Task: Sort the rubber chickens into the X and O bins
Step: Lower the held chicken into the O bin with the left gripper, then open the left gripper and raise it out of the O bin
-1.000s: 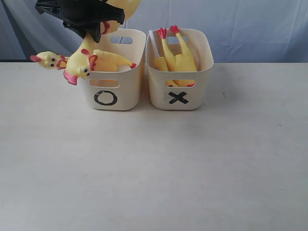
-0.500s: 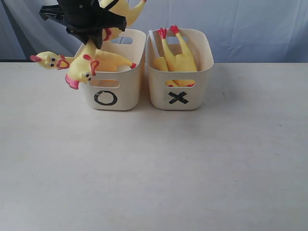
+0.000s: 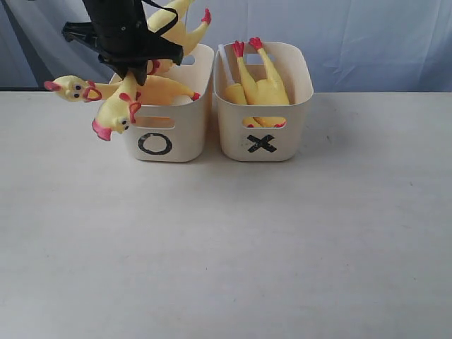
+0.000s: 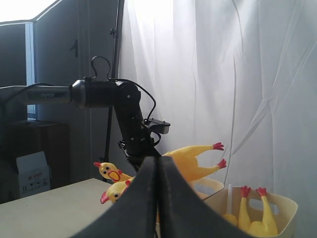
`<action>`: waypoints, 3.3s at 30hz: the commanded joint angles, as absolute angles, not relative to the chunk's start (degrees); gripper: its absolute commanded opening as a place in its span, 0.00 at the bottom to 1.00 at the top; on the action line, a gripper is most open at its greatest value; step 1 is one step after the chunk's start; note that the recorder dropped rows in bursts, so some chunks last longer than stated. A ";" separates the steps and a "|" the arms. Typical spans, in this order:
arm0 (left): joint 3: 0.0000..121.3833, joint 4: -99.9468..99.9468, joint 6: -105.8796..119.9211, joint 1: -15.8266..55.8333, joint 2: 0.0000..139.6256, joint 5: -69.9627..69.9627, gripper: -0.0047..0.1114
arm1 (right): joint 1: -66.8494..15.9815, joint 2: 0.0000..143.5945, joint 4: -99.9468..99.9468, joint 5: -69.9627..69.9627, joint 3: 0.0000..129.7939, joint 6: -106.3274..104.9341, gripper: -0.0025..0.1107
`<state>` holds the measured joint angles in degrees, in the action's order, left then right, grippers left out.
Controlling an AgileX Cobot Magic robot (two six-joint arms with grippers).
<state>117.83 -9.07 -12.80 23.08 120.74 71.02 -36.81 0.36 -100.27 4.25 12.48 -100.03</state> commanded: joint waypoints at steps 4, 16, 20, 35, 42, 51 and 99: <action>118.20 -4.60 -11.91 20.61 120.89 69.96 0.04 | -36.64 0.00 -99.95 3.93 12.18 -100.21 0.01; 118.20 0.35 -11.49 20.61 120.55 69.96 0.04 | -36.64 0.00 -99.95 4.17 12.18 -100.21 0.01; 118.20 0.37 -11.49 20.61 119.73 69.96 0.04 | -36.64 0.00 -99.95 4.17 12.18 -100.21 0.01; 113.84 0.57 -11.49 20.61 116.89 69.96 0.04 | -36.64 0.00 -99.95 3.84 12.18 -100.21 0.01; 113.45 -0.31 -11.38 20.61 116.89 69.96 0.04 | -36.64 0.00 -99.95 3.84 12.18 -100.21 0.01; 113.45 -1.17 -11.38 20.51 116.89 69.96 0.20 | -36.64 0.00 -99.95 3.84 12.18 -100.21 0.01; 114.04 -1.76 -9.08 20.01 110.69 69.96 0.61 | -36.64 0.00 -99.95 3.94 12.18 -100.21 0.01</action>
